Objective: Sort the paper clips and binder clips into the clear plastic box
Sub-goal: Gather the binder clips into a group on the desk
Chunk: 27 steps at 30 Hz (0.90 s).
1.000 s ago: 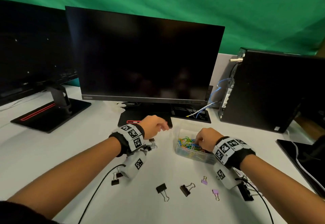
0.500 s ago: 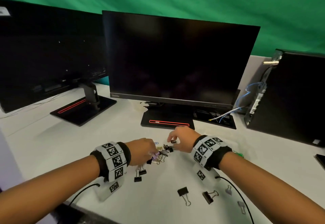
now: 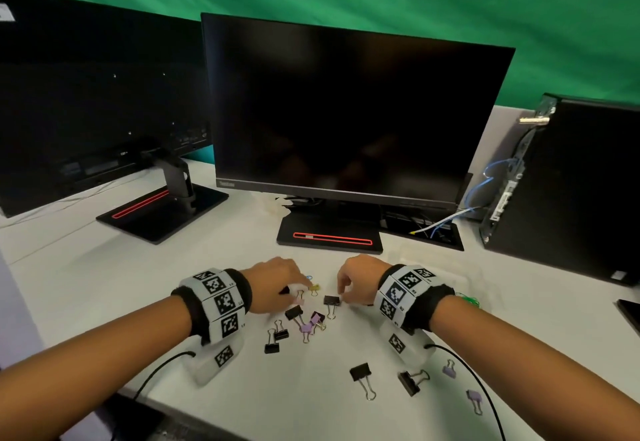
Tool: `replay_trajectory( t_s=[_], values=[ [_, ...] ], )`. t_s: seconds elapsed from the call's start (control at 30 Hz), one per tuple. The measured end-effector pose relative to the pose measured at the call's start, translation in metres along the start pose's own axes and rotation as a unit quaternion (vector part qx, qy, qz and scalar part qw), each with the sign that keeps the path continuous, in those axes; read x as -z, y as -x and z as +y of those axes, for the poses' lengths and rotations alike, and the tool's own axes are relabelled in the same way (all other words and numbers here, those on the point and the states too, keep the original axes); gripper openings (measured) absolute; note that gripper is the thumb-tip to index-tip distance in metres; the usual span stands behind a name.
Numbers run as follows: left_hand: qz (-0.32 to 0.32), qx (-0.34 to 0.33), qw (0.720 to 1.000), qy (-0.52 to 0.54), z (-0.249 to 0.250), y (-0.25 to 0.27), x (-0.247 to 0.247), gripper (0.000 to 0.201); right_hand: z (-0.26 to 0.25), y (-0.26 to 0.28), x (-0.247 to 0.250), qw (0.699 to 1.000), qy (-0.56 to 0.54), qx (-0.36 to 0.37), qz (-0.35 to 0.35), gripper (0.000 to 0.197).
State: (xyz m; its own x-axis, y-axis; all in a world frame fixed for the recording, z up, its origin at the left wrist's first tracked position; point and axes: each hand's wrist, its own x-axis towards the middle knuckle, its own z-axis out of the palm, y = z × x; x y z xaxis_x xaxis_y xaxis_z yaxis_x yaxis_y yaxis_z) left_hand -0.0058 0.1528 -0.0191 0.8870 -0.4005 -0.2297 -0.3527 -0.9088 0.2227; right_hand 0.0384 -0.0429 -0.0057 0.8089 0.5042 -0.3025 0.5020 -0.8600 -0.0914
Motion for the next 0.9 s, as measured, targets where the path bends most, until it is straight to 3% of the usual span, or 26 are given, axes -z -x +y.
replay_trajectory(
  t_s=[0.2,0.37,0.43,0.67,0.9],
  values=[
    [0.017,0.074,0.997,-0.006,-0.005,-0.038,0.008,0.035,-0.018,-0.002,-0.008,0.997,-0.005,0.071,-0.003,0.042],
    [0.013,0.085,0.996,-0.014,0.003,-0.051,0.007,0.024,-0.008,0.011,-0.004,0.996,-0.008,0.094,0.002,0.033],
    [0.024,0.087,0.996,-0.019,0.005,-0.055,0.006,0.008,0.001,0.023,0.002,0.995,-0.024,0.093,0.02,0.03],
    [0.029,0.087,0.996,-0.02,0.004,-0.066,0.004,0.029,0.042,0.066,0.01,0.992,-0.064,0.066,0.087,0.024],
    [0.022,0.073,0.997,0.004,0.016,-0.065,0.006,0.027,0.09,0.116,0.003,0.993,-0.05,0.004,0.104,0.014]
  ],
)
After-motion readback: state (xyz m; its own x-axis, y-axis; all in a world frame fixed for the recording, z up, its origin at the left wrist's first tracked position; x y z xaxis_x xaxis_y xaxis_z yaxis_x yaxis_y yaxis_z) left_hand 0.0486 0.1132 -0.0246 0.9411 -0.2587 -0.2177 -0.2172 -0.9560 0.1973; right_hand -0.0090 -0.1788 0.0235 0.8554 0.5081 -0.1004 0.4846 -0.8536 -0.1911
